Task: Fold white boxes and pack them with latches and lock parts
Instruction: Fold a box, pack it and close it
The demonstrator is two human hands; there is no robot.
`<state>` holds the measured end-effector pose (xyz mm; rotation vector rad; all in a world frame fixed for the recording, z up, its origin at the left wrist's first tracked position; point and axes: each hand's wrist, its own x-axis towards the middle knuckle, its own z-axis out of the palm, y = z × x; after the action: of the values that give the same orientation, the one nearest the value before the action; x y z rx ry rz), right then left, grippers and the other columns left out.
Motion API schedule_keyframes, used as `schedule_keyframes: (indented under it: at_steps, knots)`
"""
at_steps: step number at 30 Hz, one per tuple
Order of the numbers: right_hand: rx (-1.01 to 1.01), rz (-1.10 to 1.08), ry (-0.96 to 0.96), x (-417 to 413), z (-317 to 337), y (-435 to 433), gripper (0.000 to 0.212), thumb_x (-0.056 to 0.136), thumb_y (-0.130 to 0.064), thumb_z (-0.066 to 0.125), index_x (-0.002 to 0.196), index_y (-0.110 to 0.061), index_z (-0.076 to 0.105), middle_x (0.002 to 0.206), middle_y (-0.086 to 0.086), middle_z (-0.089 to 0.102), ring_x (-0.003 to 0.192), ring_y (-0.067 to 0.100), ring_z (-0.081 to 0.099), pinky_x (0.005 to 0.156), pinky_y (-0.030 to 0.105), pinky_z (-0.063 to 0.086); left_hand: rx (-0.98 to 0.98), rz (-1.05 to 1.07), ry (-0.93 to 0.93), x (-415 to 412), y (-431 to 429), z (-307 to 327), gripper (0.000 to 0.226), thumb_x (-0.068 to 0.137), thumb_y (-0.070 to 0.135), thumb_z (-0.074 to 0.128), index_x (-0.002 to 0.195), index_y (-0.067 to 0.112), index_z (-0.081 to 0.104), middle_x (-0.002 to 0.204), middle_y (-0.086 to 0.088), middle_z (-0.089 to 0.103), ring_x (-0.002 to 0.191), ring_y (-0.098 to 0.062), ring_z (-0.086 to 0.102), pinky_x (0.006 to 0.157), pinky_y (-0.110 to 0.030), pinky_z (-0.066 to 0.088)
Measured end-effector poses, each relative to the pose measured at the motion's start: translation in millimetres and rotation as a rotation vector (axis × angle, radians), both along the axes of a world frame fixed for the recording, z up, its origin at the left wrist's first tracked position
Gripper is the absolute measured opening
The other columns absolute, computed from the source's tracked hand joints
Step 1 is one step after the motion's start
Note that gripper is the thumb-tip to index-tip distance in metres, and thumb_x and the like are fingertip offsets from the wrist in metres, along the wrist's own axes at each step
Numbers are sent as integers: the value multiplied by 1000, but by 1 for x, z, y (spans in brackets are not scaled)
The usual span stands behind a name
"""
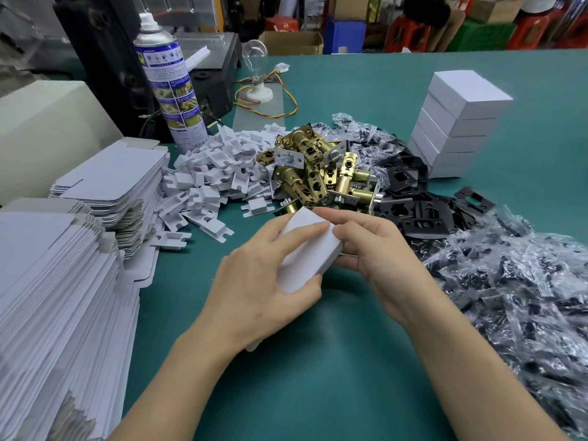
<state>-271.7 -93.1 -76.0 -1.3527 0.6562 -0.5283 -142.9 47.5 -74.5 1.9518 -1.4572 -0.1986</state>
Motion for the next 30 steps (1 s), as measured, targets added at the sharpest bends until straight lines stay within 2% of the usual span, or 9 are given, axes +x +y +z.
schedule_keyframes:
  at_steps: [4,8,11,13,15,17,22,25,30]
  knots:
    - [-31,1,34,3,2,6,37,103,-15,50,117,-33,78,117,-5,77,115,16,69,101,41,56,-6,14,18,0,-1,-1,64,80,52,62,143,59,51,150,28,48,121,-6,58,97,-36,52]
    - [-72,55,44,5,1,12,29,105,-30,56,131,-34,70,128,-14,72,126,5,62,112,41,48,0,60,12,1,-3,-5,62,81,55,61,143,58,51,144,26,53,121,-5,58,96,-36,53]
    - [-135,13,46,4,-1,10,29,103,-21,61,127,-32,72,119,-10,74,117,13,67,103,44,54,-38,64,103,0,-5,-8,68,80,64,65,146,57,49,143,32,55,128,8,53,101,-14,45]
    - [-163,-53,38,3,-2,7,24,97,-22,65,116,-33,75,113,-5,75,113,20,68,102,52,54,-62,71,261,3,-6,-8,68,81,68,64,147,58,48,138,37,58,126,16,52,96,-3,41]
    - [-163,-98,25,3,-3,5,17,88,-32,69,104,-33,74,108,-2,75,111,24,68,99,57,54,-114,90,497,8,-8,-7,54,92,61,69,144,53,56,125,37,65,115,14,62,86,-4,46]
    - [-175,-89,18,3,-3,4,16,84,-36,70,99,-33,74,103,-4,74,108,23,69,98,59,54,-157,128,676,13,-8,-4,36,102,45,63,138,49,64,114,29,72,100,7,70,76,-9,52]
    - [-229,-38,18,4,-1,7,13,87,-36,68,96,-31,76,95,-10,73,101,21,69,97,61,54,-160,194,721,16,-6,-1,23,105,33,63,115,48,77,101,15,77,81,-8,69,63,-29,56]
    - [-243,-21,24,3,0,6,9,92,-32,68,94,-28,76,92,-8,72,95,22,68,94,60,56,-161,205,794,15,-6,-1,15,103,33,66,103,40,79,97,11,76,69,-13,72,47,-31,55]
    - [-249,-16,38,2,0,7,10,99,-23,67,95,-24,76,96,0,73,99,30,69,91,57,56,-139,200,839,16,-6,-2,14,102,33,67,95,38,77,94,11,75,57,-14,71,43,-26,51]
